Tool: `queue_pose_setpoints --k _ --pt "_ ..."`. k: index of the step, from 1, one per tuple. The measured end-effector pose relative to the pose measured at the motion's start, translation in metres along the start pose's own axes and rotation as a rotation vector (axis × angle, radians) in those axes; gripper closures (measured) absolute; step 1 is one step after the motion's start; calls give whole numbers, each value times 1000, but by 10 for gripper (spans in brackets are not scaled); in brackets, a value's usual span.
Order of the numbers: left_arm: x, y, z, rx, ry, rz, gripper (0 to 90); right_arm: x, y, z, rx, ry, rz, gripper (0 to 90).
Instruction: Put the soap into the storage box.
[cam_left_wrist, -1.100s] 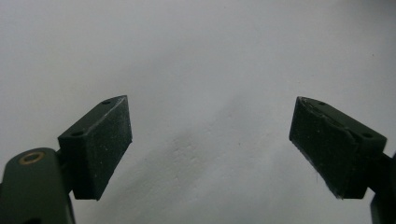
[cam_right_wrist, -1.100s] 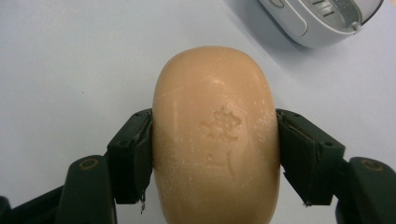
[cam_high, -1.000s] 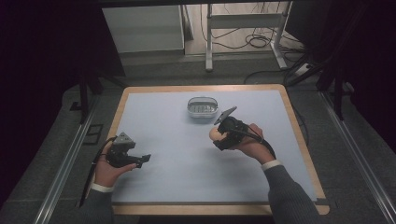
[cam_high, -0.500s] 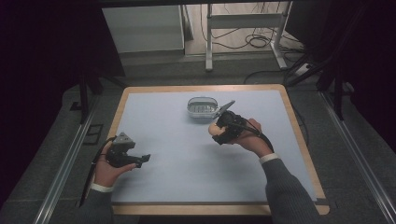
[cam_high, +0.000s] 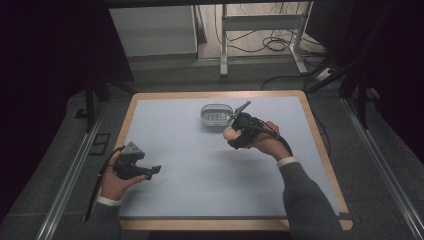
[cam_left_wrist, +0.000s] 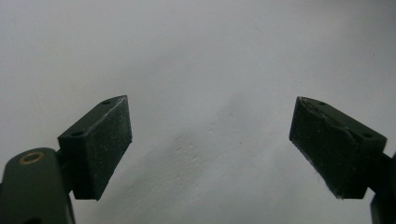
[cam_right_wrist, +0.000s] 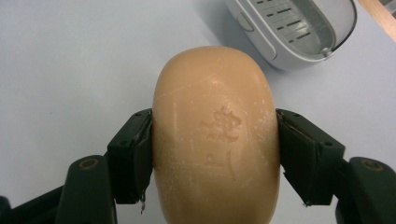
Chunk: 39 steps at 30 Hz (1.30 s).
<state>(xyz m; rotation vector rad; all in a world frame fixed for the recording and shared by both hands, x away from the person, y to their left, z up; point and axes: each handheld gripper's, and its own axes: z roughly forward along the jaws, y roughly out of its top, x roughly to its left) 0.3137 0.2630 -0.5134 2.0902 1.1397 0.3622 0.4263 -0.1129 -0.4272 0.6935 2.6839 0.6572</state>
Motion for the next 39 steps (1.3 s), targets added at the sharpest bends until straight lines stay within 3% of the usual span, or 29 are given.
queue_pose_setpoints --k 12,16,23,28,34,39 --pt "1 0 0 -1 1 0 134 -14 21 -4 -5 -15 -16 323" --pt "0 0 0 -3 -1 1 133 -18 28 -3 -12 1 -10 322" --pt "0 0 -1 -7 -23 -1 132 -22 37 5 0 1 -22 322" --pt "1 0 -1 -7 -14 -1 131 -26 42 12 11 6 -37 322" --pt "1 0 -1 -6 -15 -1 132 -34 44 21 3 16 -26 323" --pt "1 0 0 -6 -17 -2 131 -41 44 26 -5 -2 -13 323"
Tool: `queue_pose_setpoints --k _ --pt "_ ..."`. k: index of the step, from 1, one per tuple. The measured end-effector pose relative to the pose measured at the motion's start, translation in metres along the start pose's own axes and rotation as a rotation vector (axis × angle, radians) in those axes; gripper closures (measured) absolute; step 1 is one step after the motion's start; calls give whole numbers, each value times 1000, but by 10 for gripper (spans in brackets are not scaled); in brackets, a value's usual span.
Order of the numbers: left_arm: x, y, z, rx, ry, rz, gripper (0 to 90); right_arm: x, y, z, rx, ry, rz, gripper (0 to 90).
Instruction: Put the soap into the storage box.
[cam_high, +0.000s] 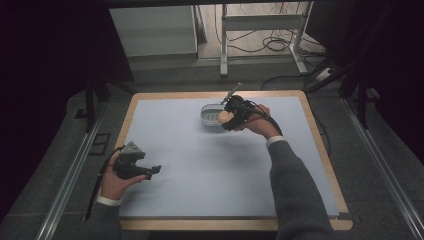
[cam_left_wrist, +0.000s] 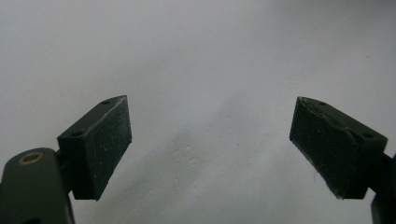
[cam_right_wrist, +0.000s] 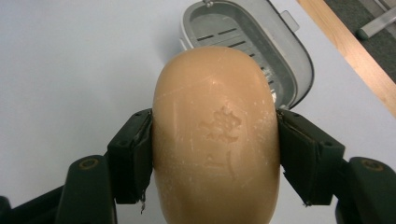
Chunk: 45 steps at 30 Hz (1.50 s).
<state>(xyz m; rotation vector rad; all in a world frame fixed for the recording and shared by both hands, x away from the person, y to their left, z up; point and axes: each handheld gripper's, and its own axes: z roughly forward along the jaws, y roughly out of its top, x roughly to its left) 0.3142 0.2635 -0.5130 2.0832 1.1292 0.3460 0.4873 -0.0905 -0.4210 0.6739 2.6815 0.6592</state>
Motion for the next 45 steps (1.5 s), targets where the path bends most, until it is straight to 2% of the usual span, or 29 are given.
queue_pose_setpoints --k 3,12,25,37,45 --pt "0 0 0 -1 0 0 132 -4 1 2 -4 -13 13 323" --pt "-1 0 2 5 -4 3 132 -14 2 8 12 0 34 323" --pt "0 0 2 -2 -4 3 132 -20 11 18 17 10 29 323" --pt "0 0 4 10 -13 12 132 -23 24 27 28 15 -3 323" --pt "1 1 4 1 -17 4 132 -26 32 33 33 11 -14 323"
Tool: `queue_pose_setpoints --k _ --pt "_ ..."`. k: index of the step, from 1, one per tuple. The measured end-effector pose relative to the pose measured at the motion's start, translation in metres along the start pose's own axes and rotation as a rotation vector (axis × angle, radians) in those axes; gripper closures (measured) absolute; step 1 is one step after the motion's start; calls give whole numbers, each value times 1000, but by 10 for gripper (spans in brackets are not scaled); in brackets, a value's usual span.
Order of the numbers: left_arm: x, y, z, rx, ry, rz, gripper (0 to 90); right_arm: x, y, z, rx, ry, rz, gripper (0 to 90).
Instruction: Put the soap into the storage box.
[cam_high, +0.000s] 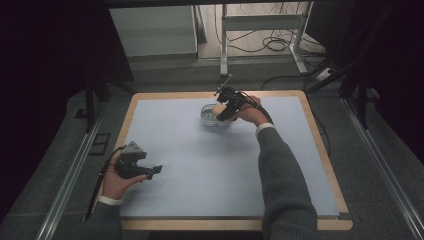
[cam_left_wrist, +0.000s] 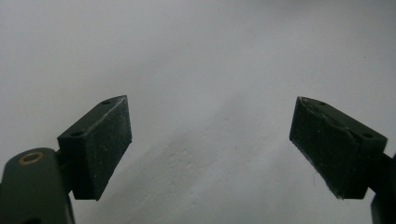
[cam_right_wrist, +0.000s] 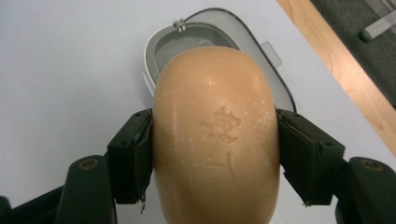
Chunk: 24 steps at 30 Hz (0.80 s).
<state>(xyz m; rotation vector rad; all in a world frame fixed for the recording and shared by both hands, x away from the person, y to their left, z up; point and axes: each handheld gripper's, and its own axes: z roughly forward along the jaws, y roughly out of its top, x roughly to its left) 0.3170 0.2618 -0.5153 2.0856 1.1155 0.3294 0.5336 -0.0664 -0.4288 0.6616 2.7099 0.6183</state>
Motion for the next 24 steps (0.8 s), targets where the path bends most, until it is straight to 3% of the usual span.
queue_pose_setpoints --k 20,24 --pt "-1 0 3 4 -9 4 133 -8 13 19 -22 -7 -27 322" --pt "0 0 3 10 -11 7 132 -7 13 24 -6 -22 -37 322"
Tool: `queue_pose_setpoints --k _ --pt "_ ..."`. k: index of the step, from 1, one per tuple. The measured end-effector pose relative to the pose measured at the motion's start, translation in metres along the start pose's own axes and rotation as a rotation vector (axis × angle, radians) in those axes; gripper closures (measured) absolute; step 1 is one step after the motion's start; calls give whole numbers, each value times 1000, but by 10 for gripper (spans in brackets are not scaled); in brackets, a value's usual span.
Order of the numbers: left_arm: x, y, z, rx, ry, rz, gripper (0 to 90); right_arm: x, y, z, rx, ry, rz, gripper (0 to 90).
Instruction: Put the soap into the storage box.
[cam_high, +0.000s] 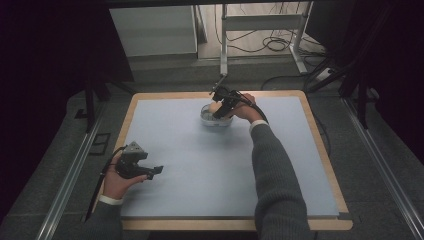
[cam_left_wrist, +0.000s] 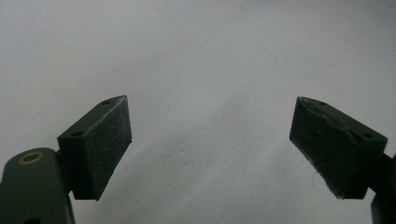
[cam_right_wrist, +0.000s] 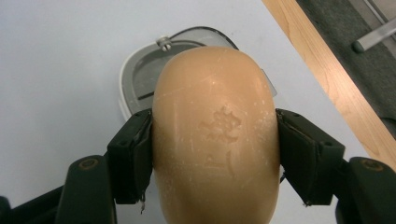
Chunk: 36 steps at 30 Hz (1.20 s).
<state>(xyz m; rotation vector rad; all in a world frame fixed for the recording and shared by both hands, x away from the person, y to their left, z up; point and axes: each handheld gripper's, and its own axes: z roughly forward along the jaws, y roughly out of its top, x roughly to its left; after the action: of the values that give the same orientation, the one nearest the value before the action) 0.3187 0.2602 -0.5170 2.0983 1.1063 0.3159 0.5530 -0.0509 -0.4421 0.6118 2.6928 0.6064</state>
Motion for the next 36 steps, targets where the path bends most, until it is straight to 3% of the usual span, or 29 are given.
queue_pose_setpoints --k 8,18,23,30,36 --pt "1 0 0 3 2 -1 131 1 -1 5 3 -11 -4 320" --pt "0 0 -1 -3 1 -5 131 7 0 -1 -37 -20 -2 327" --pt "0 0 0 1 1 1 131 8 -7 -7 -65 -5 56 290" --pt "-1 0 1 7 4 8 131 9 -22 -21 -129 -24 145 213" --pt "-2 0 1 8 7 8 131 14 -38 -33 -163 -30 180 156"
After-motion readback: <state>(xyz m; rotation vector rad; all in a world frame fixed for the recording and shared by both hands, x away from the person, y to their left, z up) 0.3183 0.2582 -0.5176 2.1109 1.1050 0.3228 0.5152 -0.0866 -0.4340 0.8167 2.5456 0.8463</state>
